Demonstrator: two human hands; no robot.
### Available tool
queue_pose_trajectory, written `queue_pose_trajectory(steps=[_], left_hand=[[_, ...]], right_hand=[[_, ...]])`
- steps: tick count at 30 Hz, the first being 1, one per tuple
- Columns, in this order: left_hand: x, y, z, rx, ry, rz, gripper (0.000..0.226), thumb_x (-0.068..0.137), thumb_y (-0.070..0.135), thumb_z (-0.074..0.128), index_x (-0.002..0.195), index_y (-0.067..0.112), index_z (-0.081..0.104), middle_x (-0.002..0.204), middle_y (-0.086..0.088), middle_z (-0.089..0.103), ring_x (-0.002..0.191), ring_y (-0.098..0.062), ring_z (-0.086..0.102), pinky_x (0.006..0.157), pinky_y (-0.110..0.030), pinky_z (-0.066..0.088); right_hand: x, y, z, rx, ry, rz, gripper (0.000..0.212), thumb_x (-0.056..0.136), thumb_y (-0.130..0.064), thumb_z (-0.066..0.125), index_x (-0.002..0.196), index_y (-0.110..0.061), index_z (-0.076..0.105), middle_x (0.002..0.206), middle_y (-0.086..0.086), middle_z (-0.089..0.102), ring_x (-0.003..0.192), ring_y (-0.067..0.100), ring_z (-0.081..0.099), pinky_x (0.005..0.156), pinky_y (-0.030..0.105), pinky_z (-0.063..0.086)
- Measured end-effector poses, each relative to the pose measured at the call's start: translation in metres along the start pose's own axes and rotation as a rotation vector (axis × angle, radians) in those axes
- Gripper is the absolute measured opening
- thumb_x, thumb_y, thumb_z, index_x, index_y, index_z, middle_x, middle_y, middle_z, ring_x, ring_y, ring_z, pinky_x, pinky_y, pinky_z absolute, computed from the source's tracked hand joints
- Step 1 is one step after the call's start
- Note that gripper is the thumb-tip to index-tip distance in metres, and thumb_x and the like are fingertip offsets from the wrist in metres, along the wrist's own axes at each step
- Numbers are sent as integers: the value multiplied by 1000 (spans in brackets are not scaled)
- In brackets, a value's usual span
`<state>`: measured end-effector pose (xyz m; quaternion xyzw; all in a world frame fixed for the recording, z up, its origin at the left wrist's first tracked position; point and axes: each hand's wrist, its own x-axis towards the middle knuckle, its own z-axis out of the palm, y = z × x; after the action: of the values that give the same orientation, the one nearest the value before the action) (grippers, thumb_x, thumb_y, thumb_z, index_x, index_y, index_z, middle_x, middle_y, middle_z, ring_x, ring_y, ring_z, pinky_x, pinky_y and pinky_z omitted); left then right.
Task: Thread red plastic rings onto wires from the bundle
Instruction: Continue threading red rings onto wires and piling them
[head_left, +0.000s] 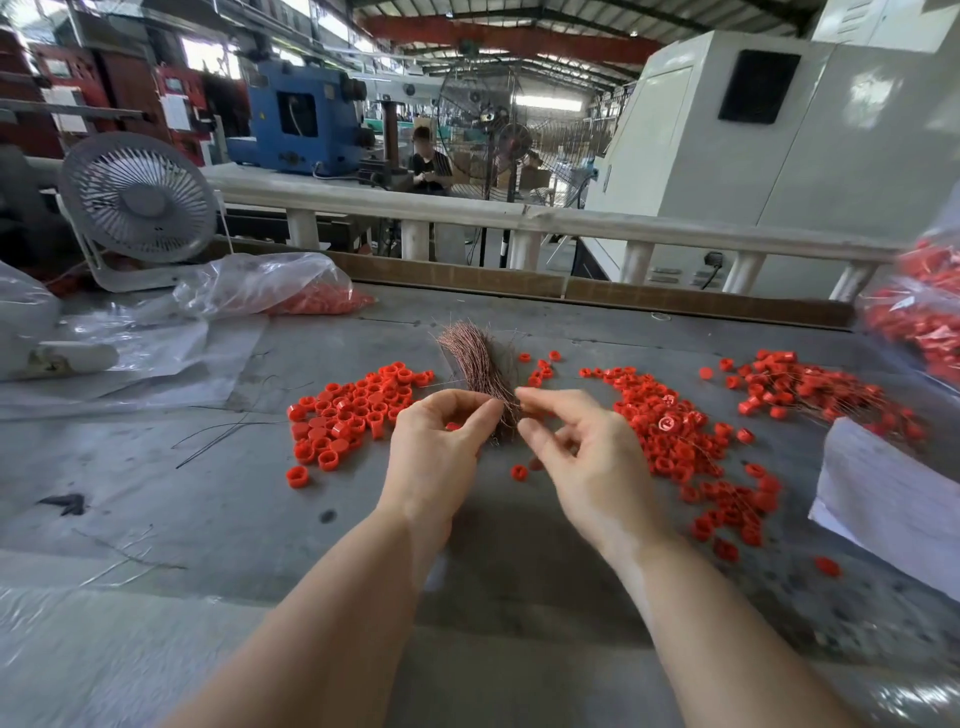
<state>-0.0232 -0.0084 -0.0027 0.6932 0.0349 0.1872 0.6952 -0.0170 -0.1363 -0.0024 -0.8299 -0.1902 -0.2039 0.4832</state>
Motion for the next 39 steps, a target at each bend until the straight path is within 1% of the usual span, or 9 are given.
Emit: queue_pose_trajectory(steps=[3,6,11,15,19,24,27,31,39], left_hand=[[-1,1,1,5,-58,14,20,85,11,65,67,22,66,44,13,53,42,0,40,42,-13,34],[-1,2,1,35,-57,26,18,84,12,66,68,22,66,44,13,52,42,0,41,43,-13,36],[10,-5,-10,101,198,8,11,86,14,64,75,13,66,57,5,53,55,-11,45,62,-30,43],[13,-6,-13,215,244,31,12,85,9,64,76,17,65,65,6,57,60,-11,48,67,-25,40],[10,-5,-11,236,205,23,13,81,4,66,76,16,68,67,9,61,62,-5,53,68,-23,45],[5,1,-9,123,73,24,26,78,4,69,64,26,68,60,11,63,55,1,52,56,-10,41],[0,6,-4,76,-74,25,22,79,9,70,66,26,71,57,13,65,51,7,51,53,-7,39],[-4,6,-2,19,-157,8,17,81,13,69,68,24,71,57,12,64,52,5,50,54,-11,41],[0,6,-4,-88,-142,-102,21,81,11,68,62,20,68,54,10,59,56,-5,49,59,-22,40]], right_hand=[[-1,0,1,-28,-5,-25,13,83,-10,67,93,-17,73,80,-10,67,61,-4,55,61,7,41],[1,1,-1,-72,62,-12,9,80,-7,69,82,-15,73,69,-11,64,60,-1,54,63,15,43],[2,3,-2,-98,92,15,9,82,-4,66,81,-12,71,70,-4,64,63,15,56,69,36,51],[1,5,-3,-93,96,3,11,84,-4,64,81,-13,70,67,-11,60,63,12,56,67,33,50],[2,5,-5,-78,130,8,13,83,-5,66,77,-16,69,60,-19,56,56,2,53,62,22,46],[2,5,-4,-30,130,43,15,80,-3,67,76,-17,69,62,-13,61,60,9,58,66,32,51],[2,4,-4,-26,121,20,17,79,-3,69,76,-20,68,62,-14,62,61,4,58,67,29,51],[0,2,-3,-23,65,-27,18,79,-2,69,77,-20,69,66,-15,65,64,3,62,67,26,53],[-1,-1,-1,-47,53,-89,14,81,-5,68,80,-19,70,65,-20,60,60,-1,56,61,15,46]])
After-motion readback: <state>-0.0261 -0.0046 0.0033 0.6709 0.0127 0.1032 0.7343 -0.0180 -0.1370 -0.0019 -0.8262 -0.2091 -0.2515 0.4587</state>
